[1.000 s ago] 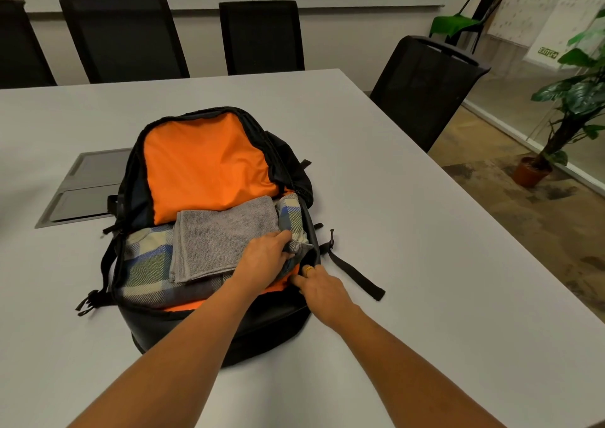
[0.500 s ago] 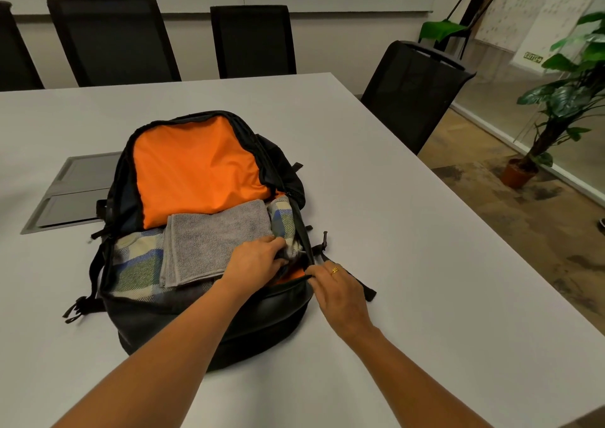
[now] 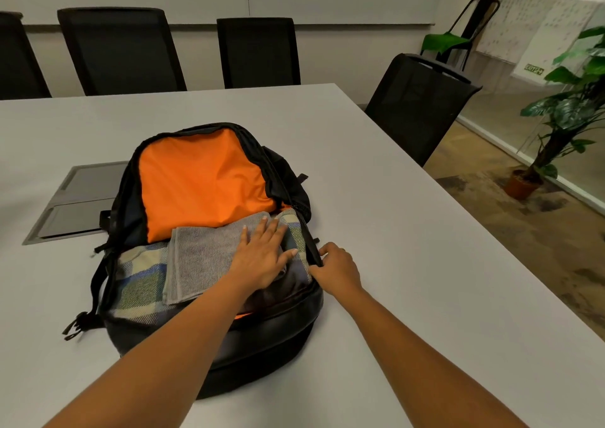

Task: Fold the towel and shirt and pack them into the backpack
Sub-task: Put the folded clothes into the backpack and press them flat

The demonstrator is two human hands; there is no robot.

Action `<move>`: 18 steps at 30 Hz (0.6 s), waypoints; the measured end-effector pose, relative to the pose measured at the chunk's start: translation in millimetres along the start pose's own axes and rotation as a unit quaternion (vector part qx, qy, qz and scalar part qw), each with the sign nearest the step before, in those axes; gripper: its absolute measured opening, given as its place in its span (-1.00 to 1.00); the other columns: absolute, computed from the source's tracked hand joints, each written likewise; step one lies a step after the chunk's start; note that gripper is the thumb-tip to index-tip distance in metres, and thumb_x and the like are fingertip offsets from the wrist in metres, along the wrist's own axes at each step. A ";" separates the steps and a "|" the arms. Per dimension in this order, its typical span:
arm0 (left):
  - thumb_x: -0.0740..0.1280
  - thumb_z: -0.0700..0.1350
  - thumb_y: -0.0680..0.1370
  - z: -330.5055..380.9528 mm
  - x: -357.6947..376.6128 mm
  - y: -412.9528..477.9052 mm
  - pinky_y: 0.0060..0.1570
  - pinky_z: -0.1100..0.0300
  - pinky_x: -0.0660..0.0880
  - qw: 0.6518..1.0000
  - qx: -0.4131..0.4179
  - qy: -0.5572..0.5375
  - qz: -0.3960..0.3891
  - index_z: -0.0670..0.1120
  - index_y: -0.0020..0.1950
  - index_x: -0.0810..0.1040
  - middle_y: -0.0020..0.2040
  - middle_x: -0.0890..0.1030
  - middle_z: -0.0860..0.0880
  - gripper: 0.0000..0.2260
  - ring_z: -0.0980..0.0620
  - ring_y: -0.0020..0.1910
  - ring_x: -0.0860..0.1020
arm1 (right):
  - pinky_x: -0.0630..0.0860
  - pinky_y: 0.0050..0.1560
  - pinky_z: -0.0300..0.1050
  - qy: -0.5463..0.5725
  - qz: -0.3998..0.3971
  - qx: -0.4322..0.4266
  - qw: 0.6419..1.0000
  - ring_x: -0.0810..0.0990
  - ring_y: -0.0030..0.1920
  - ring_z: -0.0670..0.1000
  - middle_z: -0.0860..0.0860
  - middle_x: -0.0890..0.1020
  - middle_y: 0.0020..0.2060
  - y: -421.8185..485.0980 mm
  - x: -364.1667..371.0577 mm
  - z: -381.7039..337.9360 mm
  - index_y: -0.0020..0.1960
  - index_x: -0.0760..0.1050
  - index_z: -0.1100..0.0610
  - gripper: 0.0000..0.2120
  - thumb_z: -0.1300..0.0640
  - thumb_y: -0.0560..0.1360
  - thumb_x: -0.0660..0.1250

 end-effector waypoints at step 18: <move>-0.26 0.38 0.49 5.8 30.7 18.6 0.30 -0.39 -0.26 0.991 -0.061 0.117 -0.019 0.14 0.52 -0.11 0.55 -0.13 -0.04 -0.36 -0.06 0.51 -0.22 | 0.42 -0.09 -0.26 0.039 0.073 -0.029 0.996 0.55 -0.05 0.01 0.10 0.60 -0.02 -5.2 -10.5 -5.8 0.13 0.51 0.21 -0.78 0.12 0.55 0.27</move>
Point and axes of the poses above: each hand's wrist, its own y-axis towards the middle knuckle, its own x-axis out of the palm, z = x × y, the point moved 5 cm from there along y, towards the middle knuckle
